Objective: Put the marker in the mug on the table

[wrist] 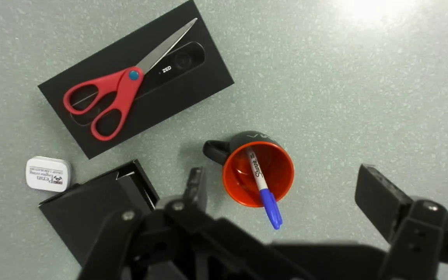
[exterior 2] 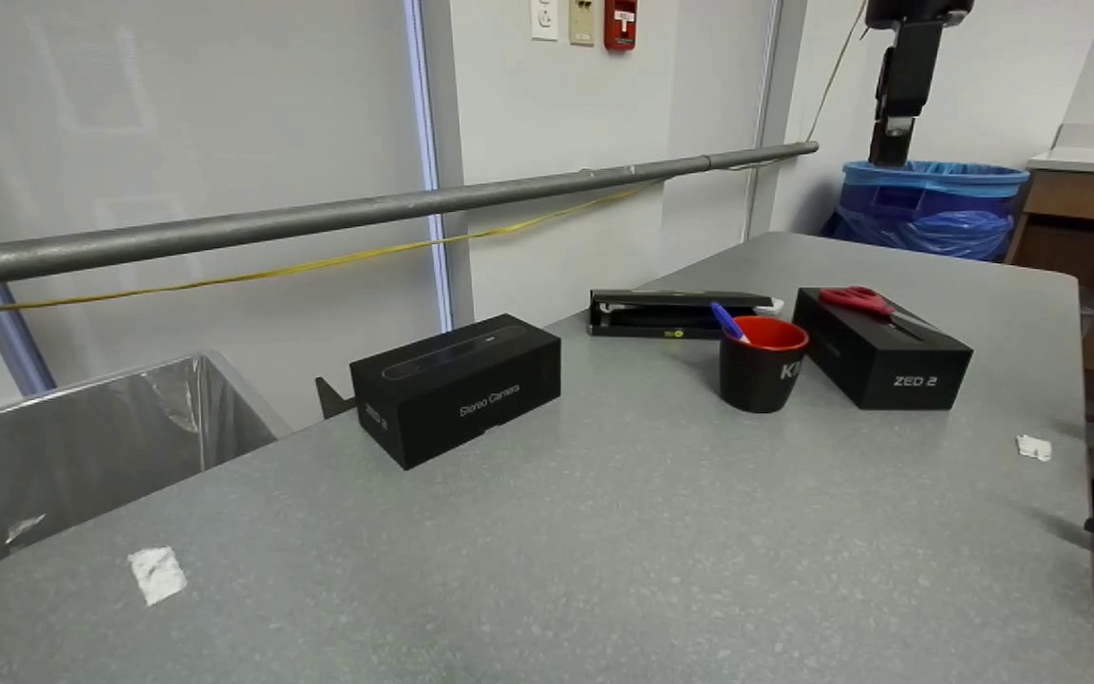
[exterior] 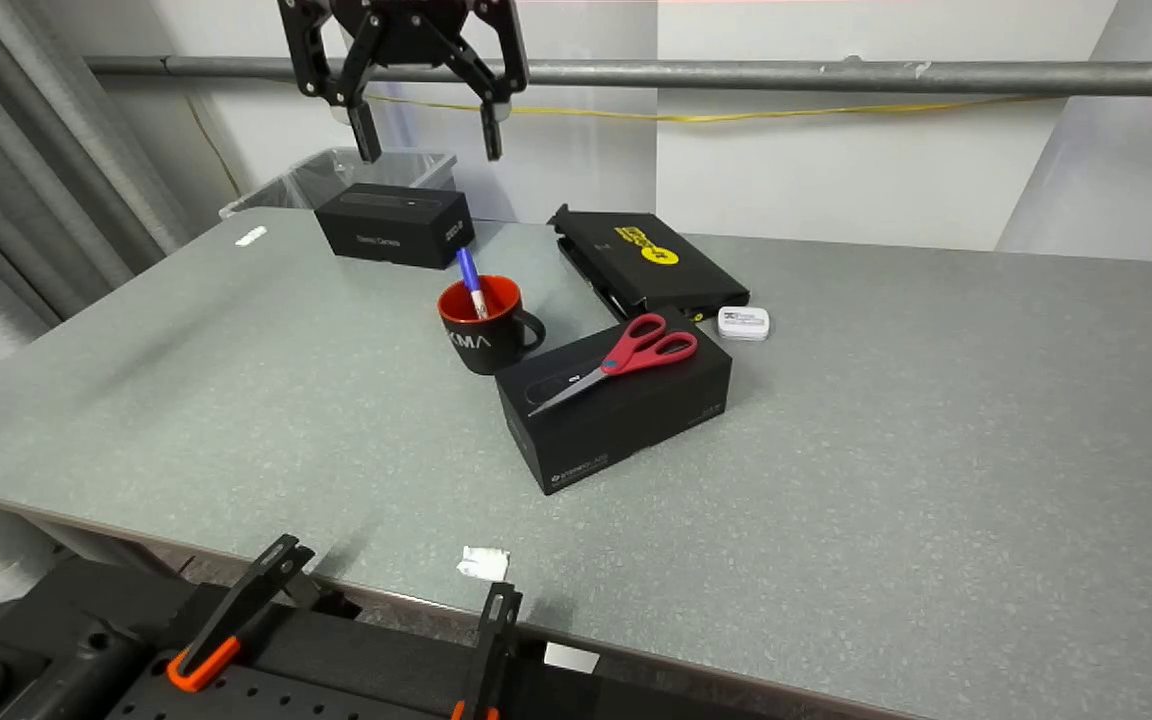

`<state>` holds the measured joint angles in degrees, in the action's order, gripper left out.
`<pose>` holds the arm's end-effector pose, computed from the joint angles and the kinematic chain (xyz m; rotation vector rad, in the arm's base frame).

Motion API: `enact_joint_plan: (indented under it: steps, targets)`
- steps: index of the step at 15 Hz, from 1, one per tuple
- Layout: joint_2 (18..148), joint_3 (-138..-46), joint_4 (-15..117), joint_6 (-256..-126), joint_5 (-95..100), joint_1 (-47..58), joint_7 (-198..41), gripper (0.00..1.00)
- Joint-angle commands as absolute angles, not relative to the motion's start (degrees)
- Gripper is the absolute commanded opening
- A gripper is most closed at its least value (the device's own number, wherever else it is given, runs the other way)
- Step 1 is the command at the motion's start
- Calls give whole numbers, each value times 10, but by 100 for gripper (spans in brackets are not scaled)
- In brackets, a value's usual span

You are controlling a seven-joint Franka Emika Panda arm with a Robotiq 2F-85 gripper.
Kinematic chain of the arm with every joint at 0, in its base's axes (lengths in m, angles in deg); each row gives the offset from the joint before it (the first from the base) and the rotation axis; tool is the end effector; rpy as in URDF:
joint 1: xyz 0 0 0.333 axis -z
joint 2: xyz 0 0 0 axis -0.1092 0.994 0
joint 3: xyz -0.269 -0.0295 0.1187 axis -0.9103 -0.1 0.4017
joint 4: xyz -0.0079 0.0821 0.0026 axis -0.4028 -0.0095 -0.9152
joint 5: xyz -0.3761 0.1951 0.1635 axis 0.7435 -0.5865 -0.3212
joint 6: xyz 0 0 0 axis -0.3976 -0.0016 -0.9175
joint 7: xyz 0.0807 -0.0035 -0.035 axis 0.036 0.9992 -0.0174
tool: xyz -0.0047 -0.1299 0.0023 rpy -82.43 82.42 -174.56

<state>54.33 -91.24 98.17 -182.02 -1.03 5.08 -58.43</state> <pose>0.5053 -0.0163 0.2970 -3.0958 -0.3649 0.0552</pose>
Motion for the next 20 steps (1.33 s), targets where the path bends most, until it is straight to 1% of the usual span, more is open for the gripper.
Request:
enact_joint_plan:
  steps: [1,6,12,17,18,20]
  targets:
    - [561,-910,971,-1828,-9,54,-581,100]
    - [660,-912,931,-1894,-33,51,-549,100]
    - [754,-880,886,-1973,-42,54,-526,100]
    - [799,-849,860,-1980,-34,56,-533,100]
    - [775,-853,880,-1971,-20,57,-549,100]
    - [782,-849,879,-1971,-20,57,-549,100]
